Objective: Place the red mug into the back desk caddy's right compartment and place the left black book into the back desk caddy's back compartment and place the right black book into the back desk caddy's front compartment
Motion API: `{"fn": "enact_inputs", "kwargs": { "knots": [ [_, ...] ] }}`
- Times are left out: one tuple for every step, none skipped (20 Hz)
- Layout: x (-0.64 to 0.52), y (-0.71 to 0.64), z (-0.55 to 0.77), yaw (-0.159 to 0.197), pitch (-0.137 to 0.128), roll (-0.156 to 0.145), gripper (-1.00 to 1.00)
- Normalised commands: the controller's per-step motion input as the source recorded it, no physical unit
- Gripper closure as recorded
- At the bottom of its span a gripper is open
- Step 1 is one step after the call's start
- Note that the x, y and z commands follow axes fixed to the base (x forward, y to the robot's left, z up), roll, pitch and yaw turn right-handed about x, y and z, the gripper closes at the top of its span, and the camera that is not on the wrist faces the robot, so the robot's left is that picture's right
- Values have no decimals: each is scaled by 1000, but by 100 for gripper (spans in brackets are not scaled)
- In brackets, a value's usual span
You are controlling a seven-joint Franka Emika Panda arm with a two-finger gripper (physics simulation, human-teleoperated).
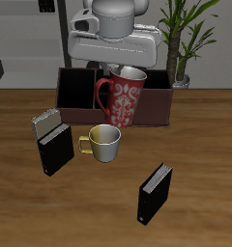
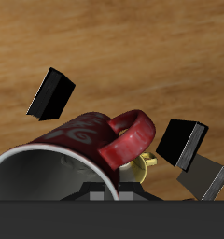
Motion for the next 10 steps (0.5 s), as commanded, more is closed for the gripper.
{"fn": "enact_inputs", "kwargs": {
  "knots": [
    [-622, 323, 117, -22, 72, 189, 100],
    [-481, 98, 170, 143, -74, -1, 100],
    [-643, 180, 231, 22, -26, 57, 100],
    [-719, 102, 249, 31, -46, 64, 100],
    [-1580, 392, 491, 102, -84, 85, 100],
    [-850, 182, 264, -1, -106, 72, 100],
    [-469, 100, 89, -11, 32, -11, 100],
    [-387, 123, 46, 14, 23, 12, 100],
    [-1272, 560, 225, 128, -93, 281, 100],
    [-762, 105, 113, 2, -32, -71, 100]
  ]
}}
